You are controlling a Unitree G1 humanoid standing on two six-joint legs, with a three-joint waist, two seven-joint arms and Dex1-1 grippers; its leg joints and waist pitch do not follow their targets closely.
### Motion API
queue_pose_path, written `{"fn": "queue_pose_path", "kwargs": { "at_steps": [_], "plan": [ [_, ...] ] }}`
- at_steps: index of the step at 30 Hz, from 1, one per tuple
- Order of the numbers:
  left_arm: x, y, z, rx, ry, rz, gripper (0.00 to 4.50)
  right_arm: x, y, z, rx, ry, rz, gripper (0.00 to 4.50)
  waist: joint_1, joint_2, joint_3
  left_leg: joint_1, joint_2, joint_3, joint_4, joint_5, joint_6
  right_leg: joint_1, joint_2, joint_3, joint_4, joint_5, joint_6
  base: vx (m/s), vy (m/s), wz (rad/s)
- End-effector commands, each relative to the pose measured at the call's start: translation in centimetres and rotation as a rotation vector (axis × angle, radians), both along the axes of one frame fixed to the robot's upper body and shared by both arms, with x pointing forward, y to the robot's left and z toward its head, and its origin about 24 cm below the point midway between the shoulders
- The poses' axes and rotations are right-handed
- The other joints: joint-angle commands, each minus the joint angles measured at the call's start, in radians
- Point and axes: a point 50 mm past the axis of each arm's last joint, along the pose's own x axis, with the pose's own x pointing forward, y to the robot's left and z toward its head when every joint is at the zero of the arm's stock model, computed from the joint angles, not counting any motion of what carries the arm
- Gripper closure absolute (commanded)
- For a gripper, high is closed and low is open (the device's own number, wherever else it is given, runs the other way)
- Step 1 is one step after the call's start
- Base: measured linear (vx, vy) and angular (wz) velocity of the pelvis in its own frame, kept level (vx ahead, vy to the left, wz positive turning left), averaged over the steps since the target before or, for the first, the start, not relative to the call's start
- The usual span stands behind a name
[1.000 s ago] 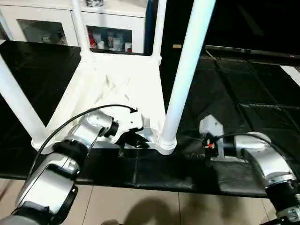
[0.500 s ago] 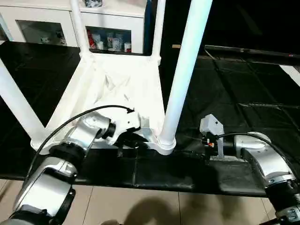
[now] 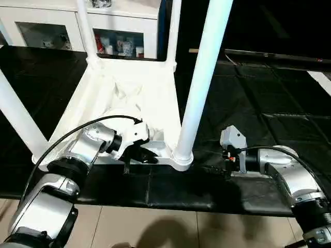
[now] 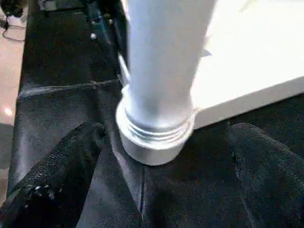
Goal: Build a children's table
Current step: Rotate leg to tighten
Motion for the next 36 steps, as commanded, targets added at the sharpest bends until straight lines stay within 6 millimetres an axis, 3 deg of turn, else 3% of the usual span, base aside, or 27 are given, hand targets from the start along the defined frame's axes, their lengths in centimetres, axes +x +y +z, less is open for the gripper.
{"fn": "queue_pose_path", "kwargs": {
  "at_steps": [1, 5, 10, 12, 17, 18, 28, 36],
  "plan": [
    [-0.7, -0.2, -0.5, -0.015, 0.050, -0.039, 4.40, 0.6, -0.2, 0.9, 0.047, -0.017, -0.004, 0.00, 0.006, 0.002, -0.067, 0.009, 0.075, -0.037, -0.067, -0.184, 0.045, 0.048, -0.124, 0.076, -0.092, -0.320, -0.139, 0.000, 0.000, 0.00],
    [-1.7, -0.8, -1.1, 0.008, 0.076, -0.139, 4.40, 1.0, 0.3, 1.0, 0.099, 0.016, 0.041, 0.00, 0.008, 0.003, -0.067, 0.010, 0.080, -0.035, -0.068, -0.182, 0.042, 0.046, -0.124, 0.077, -0.085, -0.286, -0.165, 0.000, 0.000, 0.00],
    [-2.1, -1.4, -1.2, 0.012, 0.068, -0.183, 4.40, 1.4, 0.9, 1.2, 0.165, 0.042, 0.098, 0.00, 0.014, -0.001, -0.067, 0.008, 0.077, -0.034, -0.066, -0.177, 0.043, 0.048, -0.125, 0.077, -0.086, -0.303, -0.156, 0.000, 0.000, 0.00],
    [-2.2, -1.6, -1.0, 0.011, 0.070, -0.212, 4.40, 1.6, 1.3, 1.2, 0.188, 0.074, 0.154, 0.00, 0.014, 0.003, -0.067, 0.008, 0.077, -0.034, -0.066, -0.180, 0.044, 0.047, -0.124, 0.076, -0.087, -0.306, -0.160, 0.000, 0.000, 0.00],
    [-2.4, -1.8, -0.8, 0.026, 0.065, -0.246, 4.50, 1.8, 1.8, 1.0, 0.195, 0.146, 0.225, 0.45, 0.020, 0.007, -0.070, 0.009, 0.080, -0.033, -0.066, -0.168, 0.043, 0.047, -0.122, 0.076, -0.079, -0.256, -0.180, 0.000, 0.000, 0.00],
    [-2.4, -1.8, -0.8, 0.027, 0.064, -0.248, 4.50, 1.9, 1.8, 1.0, 0.195, 0.149, 0.228, 0.67, 0.021, 0.006, -0.069, 0.009, 0.080, -0.033, -0.066, -0.167, 0.042, 0.047, -0.123, 0.077, -0.079, -0.256, -0.179, 0.000, 0.000, 0.00],
    [-2.4, -1.8, -0.8, 0.043, 0.050, -0.245, 4.50, 2.1, 1.9, 0.7, 0.165, 0.203, 0.318, 1.36, 0.030, 0.000, -0.070, 0.009, 0.081, -0.032, -0.066, -0.155, 0.042, 0.045, -0.123, 0.077, -0.079, -0.277, -0.168, 0.000, 0.000, 0.00],
    [-2.3, -1.5, -0.8, 0.056, 0.053, -0.221, 4.50, 2.2, 2.0, 0.6, 0.171, 0.221, 0.336, 2.03, 0.030, 0.001, -0.069, 0.011, 0.080, -0.033, -0.067, -0.171, 0.038, 0.044, -0.124, 0.077, -0.084, -0.317, -0.157, 0.000, 0.000, 0.00]
  ]
}}
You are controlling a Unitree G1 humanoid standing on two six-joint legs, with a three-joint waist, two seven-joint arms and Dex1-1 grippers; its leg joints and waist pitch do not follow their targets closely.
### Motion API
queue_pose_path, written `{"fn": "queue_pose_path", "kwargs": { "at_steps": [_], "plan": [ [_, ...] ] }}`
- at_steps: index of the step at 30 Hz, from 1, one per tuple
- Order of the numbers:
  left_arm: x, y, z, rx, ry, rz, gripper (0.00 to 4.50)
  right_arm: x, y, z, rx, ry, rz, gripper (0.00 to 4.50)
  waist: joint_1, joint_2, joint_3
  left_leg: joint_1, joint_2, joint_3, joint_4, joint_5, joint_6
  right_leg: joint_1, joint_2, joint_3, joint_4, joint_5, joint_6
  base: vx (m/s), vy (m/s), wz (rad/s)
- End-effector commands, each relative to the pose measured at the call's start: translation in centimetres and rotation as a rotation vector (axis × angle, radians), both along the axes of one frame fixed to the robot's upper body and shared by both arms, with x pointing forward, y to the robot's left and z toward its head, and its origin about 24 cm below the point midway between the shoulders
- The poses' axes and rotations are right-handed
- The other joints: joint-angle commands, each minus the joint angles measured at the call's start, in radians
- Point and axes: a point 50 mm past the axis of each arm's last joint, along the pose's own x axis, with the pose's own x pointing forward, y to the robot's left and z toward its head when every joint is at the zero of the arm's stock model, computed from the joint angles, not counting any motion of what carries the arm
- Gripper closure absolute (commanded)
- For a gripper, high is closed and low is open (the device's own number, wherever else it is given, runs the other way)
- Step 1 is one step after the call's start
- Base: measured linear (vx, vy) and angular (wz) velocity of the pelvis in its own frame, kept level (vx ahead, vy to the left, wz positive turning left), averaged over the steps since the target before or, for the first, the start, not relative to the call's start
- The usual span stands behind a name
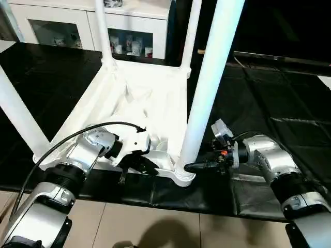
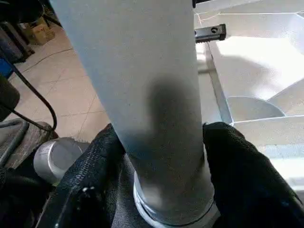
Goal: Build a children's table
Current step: Rotate leg to tighten
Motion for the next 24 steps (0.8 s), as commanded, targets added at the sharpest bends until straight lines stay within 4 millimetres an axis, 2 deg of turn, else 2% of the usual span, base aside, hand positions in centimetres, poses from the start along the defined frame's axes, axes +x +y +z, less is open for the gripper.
{"fn": "queue_pose_path", "kwargs": {
  "at_steps": [1, 2, 5, 7, 8, 9, 10, 11, 12, 13, 16, 17, 19, 21, 22, 23, 24],
  "plan": [
    [-0.5, -0.8, -0.8, 0.031, 0.041, -0.039, 4.50, 0.4, -0.2, 0.5, 0.000, -0.010, -0.006, 2.06, -0.005, 0.000, -0.067, 0.012, 0.081, -0.034, -0.067, -0.169, 0.038, 0.043, -0.123, 0.077, -0.084, -0.317, -0.155, 0.000, 0.000, 0.00],
    [-0.4, -0.8, -0.7, 0.030, 0.041, -0.026, 4.50, 0.3, -0.3, 0.5, 0.006, -0.004, -0.006, 2.22, -0.005, 0.001, -0.067, 0.013, 0.081, -0.033, -0.067, -0.167, 0.037, 0.043, -0.123, 0.077, -0.085, -0.318, -0.156, 0.000, 0.000, 0.00],
    [0.3, -1.2, -0.6, 0.018, 0.022, 0.054, 4.50, 0.2, -0.3, 0.4, 0.024, -0.015, -0.041, 2.36, -0.006, 0.000, -0.067, 0.014, 0.081, -0.032, -0.067, -0.168, 0.035, 0.042, -0.123, 0.078, -0.085, -0.317, -0.157, 0.000, 0.000, 0.00],
    [0.6, -1.4, -0.6, 0.012, 0.016, 0.092, 4.50, 0.2, -0.2, 0.3, 0.029, -0.026, -0.060, 2.39, -0.005, -0.001, -0.064, 0.017, 0.079, -0.032, -0.066, -0.182, 0.032, 0.040, -0.124, 0.077, -0.089, -0.351, -0.152, 0.000, 0.000, 0.00],
    [0.8, -1.9, -0.4, -0.031, 0.006, 0.130, 4.50, 0.2, -0.1, 0.1, 0.026, -0.041, -0.102, 2.43, -0.005, -0.002, -0.065, 0.016, 0.078, -0.033, -0.066, -0.185, 0.031, 0.042, -0.125, 0.077, -0.092, -0.365, -0.147, 0.000, 0.000, 0.00],
    [1.2, -2.6, -0.2, -0.081, 0.007, 0.186, 4.50, 0.1, 0.1, -0.4, 0.003, -0.062, -0.162, 2.43, -0.008, 0.002, -0.063, 0.014, 0.079, -0.033, -0.069, -0.184, 0.027, 0.041, -0.123, 0.078, -0.096, -0.377, -0.131, 0.000, 0.000, 0.00],
    [1.5, -3.4, 0.0, -0.128, 0.008, 0.238, 4.50, 0.1, 0.5, -1.1, -0.018, -0.071, -0.254, 2.44, -0.005, 0.001, -0.063, 0.022, 0.080, -0.035, -0.067, -0.195, 0.021, 0.036, -0.126, 0.077, -0.097, -0.388, -0.130, 0.000, 0.000, 0.00],
    [1.7, -3.9, 0.1, -0.155, 0.011, 0.274, 4.50, 0.1, 0.8, -1.5, -0.032, -0.076, -0.318, 2.45, -0.014, -0.003, -0.060, 0.014, 0.077, -0.040, -0.072, -0.204, 0.011, 0.043, -0.126, 0.074, -0.101, -0.423, -0.114, 0.000, 0.000, 0.00],
    [1.9, -4.4, 0.2, -0.171, 0.011, 0.310, 4.50, 0.0, 1.3, -1.9, -0.025, -0.066, -0.379, 2.45, -0.014, 0.000, -0.062, 0.015, 0.073, -0.042, -0.072, -0.210, 0.008, 0.043, -0.127, 0.072, -0.102, -0.442, -0.107, 0.000, 0.000, 0.00],
    [2.2, -4.9, 0.2, -0.176, 0.006, 0.349, 4.50, 0.0, 2.1, -2.1, -0.016, -0.053, -0.430, 2.48, -0.025, 0.001, -0.063, 0.010, 0.070, -0.044, -0.072, -0.206, 0.004, 0.047, -0.127, 0.070, -0.104, -0.456, -0.094, 0.000, 0.000, 0.00],
    [2.9, -6.0, 0.4, -0.182, -0.014, 0.442, 4.50, 0.3, 3.7, -2.3, -0.021, -0.032, -0.546, 2.53, -0.045, -0.001, -0.061, 0.014, 0.059, -0.041, -0.067, -0.216, 0.012, 0.040, -0.122, 0.067, -0.118, -0.505, -0.075, 0.000, 0.000, 0.00],
    [3.3, -6.7, 0.5, -0.187, -0.023, 0.498, 4.50, 0.8, 4.4, -2.5, -0.049, -0.027, -0.627, 2.54, -0.048, 0.001, -0.063, 0.013, 0.056, -0.040, -0.065, -0.206, 0.017, 0.041, -0.123, 0.067, -0.122, -0.519, -0.066, 0.000, 0.000, 0.00],
    [3.7, -7.5, 0.6, -0.191, -0.032, 0.551, 4.50, 1.5, 5.0, -2.5, -0.084, -0.031, -0.732, 2.54, -0.056, 0.006, -0.062, 0.011, 0.057, -0.042, -0.066, -0.204, 0.017, 0.039, -0.119, 0.064, -0.123, -0.520, -0.062, 0.000, 0.000, 0.00],
    [3.9, -8.0, 0.7, -0.184, -0.053, 0.584, 4.50, 2.0, 5.5, -2.4, -0.101, -0.034, -0.805, 2.55, -0.063, 0.006, -0.064, 0.007, 0.061, -0.047, -0.070, -0.208, 0.012, 0.042, -0.118, 0.062, -0.119, -0.497, -0.065, 0.000, 0.000, 0.00],
    [4.1, -8.2, 0.7, -0.180, -0.071, 0.608, 4.50, 2.2, 5.8, -2.3, -0.119, -0.050, -0.837, 2.55, -0.064, 0.002, -0.066, 0.010, 0.063, -0.046, -0.070, -0.212, 0.014, 0.041, -0.119, 0.064, -0.118, -0.478, -0.069, 0.000, 0.000, 0.00],
    [4.1, -8.5, 0.8, -0.175, -0.086, 0.621, 4.50, 2.3, 6.1, -2.2, -0.126, -0.055, -0.865, 2.55, -0.063, 0.005, -0.067, 0.015, 0.064, -0.044, -0.069, -0.205, 0.019, 0.036, -0.120, 0.069, -0.115, -0.439, -0.083, 0.000, 0.000, 0.00],
    [4.1, -8.7, 0.8, -0.174, -0.091, 0.621, 4.50, 2.3, 6.3, -2.1, -0.125, -0.057, -0.873, 2.55, -0.063, 0.006, -0.067, 0.013, 0.064, -0.043, -0.069, -0.199, 0.022, 0.037, -0.120, 0.071, -0.112, -0.416, -0.092, 0.000, 0.000, 0.00]
  ]
}}
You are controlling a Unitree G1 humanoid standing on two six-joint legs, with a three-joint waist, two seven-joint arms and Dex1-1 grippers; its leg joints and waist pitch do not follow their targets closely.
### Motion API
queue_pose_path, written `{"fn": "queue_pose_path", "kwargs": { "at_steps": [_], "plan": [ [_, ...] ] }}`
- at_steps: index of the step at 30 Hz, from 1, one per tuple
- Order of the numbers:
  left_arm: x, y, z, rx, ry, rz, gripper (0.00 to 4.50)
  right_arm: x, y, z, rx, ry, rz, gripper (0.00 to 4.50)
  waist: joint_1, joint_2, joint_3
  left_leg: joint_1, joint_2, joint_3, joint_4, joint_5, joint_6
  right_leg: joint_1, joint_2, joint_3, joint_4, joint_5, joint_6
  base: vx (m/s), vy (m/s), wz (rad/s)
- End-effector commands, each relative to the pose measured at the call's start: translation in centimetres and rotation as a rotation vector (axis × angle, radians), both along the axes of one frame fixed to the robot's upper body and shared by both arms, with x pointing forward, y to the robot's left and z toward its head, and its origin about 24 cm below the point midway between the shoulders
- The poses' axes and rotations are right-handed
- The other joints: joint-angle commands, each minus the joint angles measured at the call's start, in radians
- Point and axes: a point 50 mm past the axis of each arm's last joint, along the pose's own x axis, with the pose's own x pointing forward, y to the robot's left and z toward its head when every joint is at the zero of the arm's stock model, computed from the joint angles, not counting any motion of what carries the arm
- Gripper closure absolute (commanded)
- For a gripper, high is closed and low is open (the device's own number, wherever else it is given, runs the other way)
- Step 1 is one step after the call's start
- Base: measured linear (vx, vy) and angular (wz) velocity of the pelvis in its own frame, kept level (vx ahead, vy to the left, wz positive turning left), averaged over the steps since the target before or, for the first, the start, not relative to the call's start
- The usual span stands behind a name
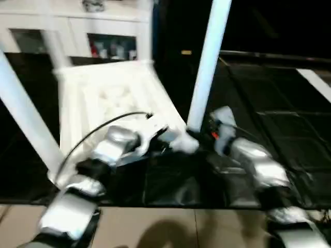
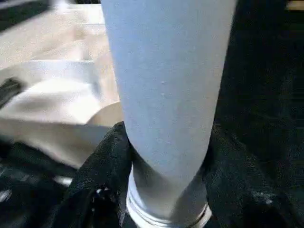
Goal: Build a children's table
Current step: Rotate leg to tighten
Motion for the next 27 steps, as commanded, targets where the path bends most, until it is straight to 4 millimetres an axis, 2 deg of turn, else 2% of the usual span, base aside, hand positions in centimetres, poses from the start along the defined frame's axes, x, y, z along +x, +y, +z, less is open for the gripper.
{"fn": "queue_pose_path", "kwargs": {
  "at_steps": [1, 2, 4, 10, 12, 13, 14, 17, 19, 20, 22, 24, 27],
  "plan": [
    [0.3, -2.8, 1.7, -0.087, -0.063, -0.022, 4.50, -1.1, 3.6, -1.3, -0.012, 0.074, 0.114, 2.55, 0.006, -0.002, -0.062, 0.007, 0.065, -0.039, -0.070, -0.189, 0.032, 0.039, -0.119, 0.075, -0.107, -0.376, -0.103, 0.000, 0.000, 0.00],
    [0.3, -2.8, 1.7, -0.087, -0.064, -0.022, 4.50, -1.1, 3.6, -1.2, -0.023, 0.060, 0.126, 2.55, 0.006, -0.002, -0.062, 0.006, 0.065, -0.038, -0.070, -0.183, 0.035, 0.041, -0.119, 0.076, -0.103, -0.357, -0.109, 0.000, 0.000, 0.00],
    [0.1, -3.0, 1.8, -0.117, -0.058, -0.043, 4.50, -1.2, 3.7, -0.8, 0.001, 0.043, 0.133, 2.01, 0.009, -0.009, -0.061, 0.003, 0.062, -0.035, -0.069, -0.167, 0.052, 0.044, -0.119, 0.077, -0.101, -0.336, -0.114, 0.000, 0.000, 0.00],
    [-0.4, -1.9, 1.6, -0.114, -0.067, -0.123, 4.50, -1.6, 3.0, -0.3, 0.015, 0.003, 0.179, 1.43, 0.013, -0.008, -0.062, 0.002, 0.068, -0.037, -0.073, -0.156, 0.056, 0.046, -0.121, 0.078, -0.099, -0.331, -0.105, 0.000, 0.000, 0.00],
    [-0.7, -1.3, 1.6, -0.101, -0.077, -0.173, 4.50, -1.9, 2.2, -0.5, -0.041, -0.029, 0.230, 1.20, 0.014, -0.006, -0.061, 0.002, 0.070, -0.037, -0.074, -0.158, 0.055, 0.046, -0.121, 0.078, -0.098, -0.312, -0.113, 0.000, 0.000, 0.00],
    [-1.1, -0.7, 1.5, -0.090, -0.059, -0.215, 4.50, -2.1, 1.3, -0.7, -0.054, -0.026, 0.241, 1.20, 0.013, -0.009, -0.061, 0.002, 0.070, -0.036, -0.074, -0.160, 0.054, 0.046, -0.122, 0.079, -0.095, -0.307, -0.115, 0.000, 0.000, 0.00],
    [-1.3, -0.4, 1.6, -0.091, -0.063, -0.249, 4.50, -2.1, 0.8, -0.4, -0.041, -0.038, 0.257, 0.98, 0.013, -0.010, -0.061, 0.003, 0.071, -0.035, -0.074, -0.163, 0.057, 0.045, -0.123, 0.080, -0.097, -0.307, -0.120, 0.000, 0.000, 0.00],
    [-1.9, 0.4, 1.5, -0.090, -0.039, -0.320, 4.50, -2.0, -0.5, 0.2, -0.044, -0.063, 0.303, 0.85, 0.017, -0.008, -0.063, 0.002, 0.073, -0.033, -0.073, -0.141, 0.062, 0.047, -0.122, 0.082, -0.089, -0.256, -0.139, 0.000, 0.000, 0.00],
    [-2.2, 0.9, 1.4, -0.079, -0.027, -0.363, 4.50, -2.2, -1.0, 0.6, -0.039, -0.074, 0.357, 0.57, 0.019, -0.005, -0.062, 0.005, 0.076, -0.032, -0.073, -0.142, 0.062, 0.043, -0.121, 0.082, -0.088, -0.238, -0.151, 0.000, 0.000, 0.00],
    [-2.2, 1.0, 1.4, -0.078, -0.027, -0.365, 4.50, -2.2, -1.1, 0.6, -0.039, -0.074, 0.361, 0.57, 0.021, -0.004, -0.063, 0.007, 0.076, -0.032, -0.073, -0.145, 0.063, 0.042, -0.121, 0.082, -0.087, -0.230, -0.156, 0.000, 0.000, 0.00],
    [-2.8, 2.5, 1.1, -0.040, 0.009, -0.453, 4.50, -3.0, -2.3, 1.4, -0.044, -0.070, 0.571, 0.57, 0.027, -0.006, -0.063, 0.004, 0.076, -0.032, -0.072, -0.143, 0.072, 0.049, -0.120, 0.081, -0.083, -0.212, -0.160, 0.000, 0.000, 0.00],
    [-2.9, 3.0, 1.0, -0.021, 0.016, -0.479, 4.50, -3.2, -2.6, 1.4, -0.051, -0.061, 0.631, 0.57, 0.040, -0.006, -0.062, 0.004, 0.078, -0.028, -0.070, -0.133, 0.077, 0.046, -0.118, 0.080, -0.080, -0.201, -0.157, 0.000, 0.000, 0.00],
    [-3.1, 3.7, 1.0, 0.009, 0.028, -0.520, 4.50, -3.3, -3.0, 1.5, -0.056, -0.049, 0.693, 0.57, 0.041, -0.008, -0.062, 0.001, 0.078, -0.029, -0.070, -0.136, 0.073, 0.047, -0.120, 0.079, -0.081, -0.225, -0.153, 0.000, 0.000, 0.00]
  ]
}}
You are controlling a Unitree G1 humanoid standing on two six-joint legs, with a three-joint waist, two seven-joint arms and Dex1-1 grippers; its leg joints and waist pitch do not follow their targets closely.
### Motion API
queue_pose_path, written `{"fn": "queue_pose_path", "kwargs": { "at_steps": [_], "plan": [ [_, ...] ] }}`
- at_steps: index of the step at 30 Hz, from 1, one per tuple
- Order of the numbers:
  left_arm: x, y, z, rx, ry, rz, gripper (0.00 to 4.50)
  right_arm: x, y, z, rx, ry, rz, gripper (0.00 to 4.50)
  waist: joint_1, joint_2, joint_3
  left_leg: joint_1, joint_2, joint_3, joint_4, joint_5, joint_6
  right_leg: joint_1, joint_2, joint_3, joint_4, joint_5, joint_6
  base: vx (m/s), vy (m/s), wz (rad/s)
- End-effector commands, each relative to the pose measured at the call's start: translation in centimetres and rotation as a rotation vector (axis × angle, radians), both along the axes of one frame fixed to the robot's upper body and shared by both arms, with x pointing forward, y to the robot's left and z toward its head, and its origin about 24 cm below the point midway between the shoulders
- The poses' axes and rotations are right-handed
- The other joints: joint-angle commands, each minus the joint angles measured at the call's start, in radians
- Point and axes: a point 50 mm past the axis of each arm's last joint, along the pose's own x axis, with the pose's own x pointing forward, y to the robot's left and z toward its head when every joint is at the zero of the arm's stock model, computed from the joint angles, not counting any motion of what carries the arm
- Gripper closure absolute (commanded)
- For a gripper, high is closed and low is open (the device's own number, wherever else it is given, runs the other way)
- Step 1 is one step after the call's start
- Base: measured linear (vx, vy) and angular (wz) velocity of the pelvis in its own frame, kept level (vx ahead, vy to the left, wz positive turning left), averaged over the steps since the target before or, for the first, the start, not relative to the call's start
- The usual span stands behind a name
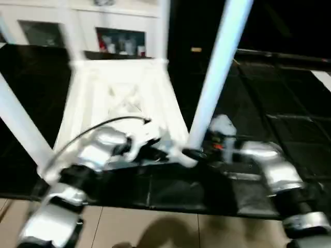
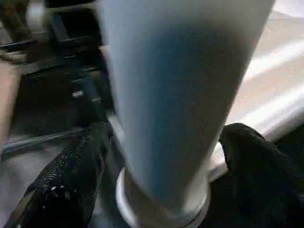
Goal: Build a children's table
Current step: Rotate leg to tighten
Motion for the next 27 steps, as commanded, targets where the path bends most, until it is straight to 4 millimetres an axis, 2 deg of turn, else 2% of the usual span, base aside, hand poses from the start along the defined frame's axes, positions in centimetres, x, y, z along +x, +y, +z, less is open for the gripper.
{"fn": "queue_pose_path", "kwargs": {
  "at_steps": [1, 2, 3, 5, 6, 10, 15, 18, 19, 22, 23, 27],
  "plan": [
    [-0.38, -0.54, 0.08, 0.011, 0.010, -0.091, 4.50, 0.21, -0.04, 0.68, 0.004, -0.011, 0.065, 0.57, 0.001, -0.004, -0.066, 0.010, 0.079, -0.031, -0.062, -0.136, 0.068, 0.051, -0.121, 0.078, -0.075, -0.233, -0.150, 0.000, 0.000, 0.00],
    [-0.42, -0.13, 0.22, 0.033, 0.014, -0.127, 4.50, 0.10, -0.22, 0.77, 0.003, 0.005, 0.133, 0.72, 0.001, -0.009, -0.066, 0.010, 0.077, -0.031, -0.061, -0.138, 0.067, 0.051, -0.120, 0.077, -0.076, -0.251, -0.149, 0.000, 0.000, 0.00],
    [-0.43, -0.04, 0.27, 0.038, 0.016, -0.137, 4.50, 0.10, -0.26, 0.77, 0.004, 0.012, 0.146, 0.72, 0.002, -0.005, -0.065, 0.009, 0.078, -0.031, -0.061, -0.136, 0.067, 0.051, -0.121, 0.077, -0.077, -0.261, -0.148, 0.000, 0.000, 0.00],
    [-0.47, 0.03, 0.36, 0.045, 0.017, -0.153, 4.50, 0.13, -0.31, 0.77, 0.010, 0.023, 0.161, 0.83, 0.004, -0.003, -0.066, 0.011, 0.080, -0.031, -0.062, -0.132, 0.064, 0.048, -0.120, 0.078, -0.075, -0.252, -0.149, 0.000, 0.000, 0.00],
    [-0.52, 0.10, 0.46, 0.052, 0.019, -0.174, 4.50, 0.17, -0.35, 0.80, 0.020, 0.035, 0.180, 0.83, 0.005, -0.007, -0.067, 0.011, 0.080, -0.031, -0.062, -0.127, 0.064, 0.050, -0.121, 0.078, -0.072, -0.239, -0.152, 0.000, 0.000, 0.00],
    [-0.74, 0.16, 0.63, 0.072, 0.029, -0.230, 4.50, 0.31, -0.34, 0.75, 0.031, 0.056, 0.216, 1.17, 0.012, -0.005, -0.068, 0.012, 0.082, -0.030, -0.061, -0.117, 0.064, 0.049, -0.121, 0.078, -0.069, -0.216, -0.166, 0.000, 0.000, 0.00],
    [-0.70, 0.16, 0.72, 0.090, 0.025, -0.256, 4.50, 0.21, 0.09, 0.50, 0.039, 0.092, 0.269, 1.56, 0.024, -0.004, -0.069, 0.012, 0.081, -0.030, -0.060, -0.116, 0.061, 0.049, -0.122, 0.077, -0.068, -0.215, -0.167, 0.000, 0.000, 0.00],
    [-0.63, 0.13, 0.78, 0.092, 0.024, -0.260, 4.50, 0.02, 0.23, 0.27, 0.036, 0.112, 0.301, 1.81, 0.025, -0.005, -0.069, 0.013, 0.082, -0.031, -0.060, -0.125, 0.055, 0.048, -0.122, 0.077, -0.069, -0.230, -0.161, 0.000, 0.000, 0.00],
    [-0.66, 0.16, 0.77, 0.092, 0.026, -0.264, 4.50, -0.02, 0.30, 0.16, 0.036, 0.117, 0.309, 1.98, 0.026, -0.002, -0.069, 0.013, 0.082, -0.032, -0.061, -0.125, 0.052, 0.048, -0.123, 0.077, -0.069, -0.232, -0.160, 0.000, 0.000, 0.00],
    [-0.71, 0.23, 0.72, 0.096, 0.029, -0.270, 4.50, -0.03, 0.43, -0.04, 0.039, 0.127, 0.320, 2.11, 0.026, -0.002, -0.071, 0.012, 0.082, -0.031, -0.060, -0.121, 0.050, 0.049, -0.124, 0.077, -0.069, -0.226, -0.162, 0.000, 0.000, 0.00],
    [-0.71, 0.24, 0.71, 0.096, 0.029, -0.270, 4.50, -0.03, 0.45, -0.05, 0.042, 0.130, 0.322, 2.30, 0.026, -0.003, -0.071, 0.012, 0.081, -0.031, -0.060, -0.118, 0.051, 0.050, -0.122, 0.077, -0.068, -0.220, -0.165, 0.000, 0.000, 0.00],
    [-0.61, 0.23, 0.64, 0.091, 0.030, -0.251, 4.50, -0.13, 0.52, -0.06, 0.059, 0.141, 0.332, 2.40, 0.026, -0.003, -0.071, 0.012, 0.082, -0.031, -0.060, -0.118, 0.053, 0.049, -0.121, 0.077, -0.066, -0.209, -0.168, 0.000, 0.000, 0.00]
  ]
}}
